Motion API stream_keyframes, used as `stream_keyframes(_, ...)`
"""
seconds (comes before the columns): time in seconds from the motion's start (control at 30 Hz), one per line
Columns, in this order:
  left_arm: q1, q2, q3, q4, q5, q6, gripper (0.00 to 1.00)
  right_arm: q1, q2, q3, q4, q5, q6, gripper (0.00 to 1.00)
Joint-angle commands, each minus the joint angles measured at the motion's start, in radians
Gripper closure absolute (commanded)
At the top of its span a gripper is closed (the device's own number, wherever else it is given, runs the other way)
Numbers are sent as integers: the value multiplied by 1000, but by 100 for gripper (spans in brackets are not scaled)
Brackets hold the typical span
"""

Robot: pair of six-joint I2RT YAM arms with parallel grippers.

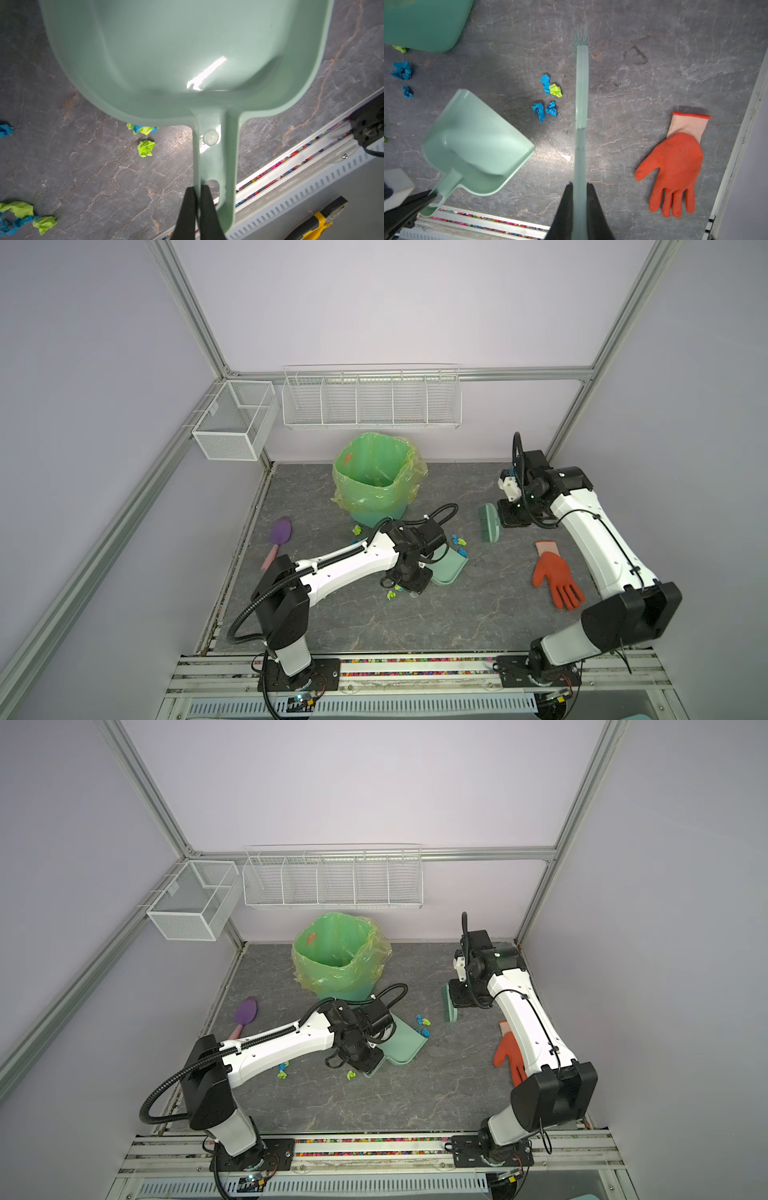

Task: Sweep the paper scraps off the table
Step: 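Move the brush with the right gripper behind the scraps near the dustpan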

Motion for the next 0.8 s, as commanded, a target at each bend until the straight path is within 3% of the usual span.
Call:
stream_keyframes(0.0,0,18,0,7,11,-36,100,23,36,59,-7,39,-70,93)
stream_keyframes(0.33,-21,45,-15,23,33,-49,100,139,202,278,-125,169,-218,93)
stream_keyframes(0.77,-20,89,-46,88,86,-41,100,185,327,352,-173,228,-258,93)
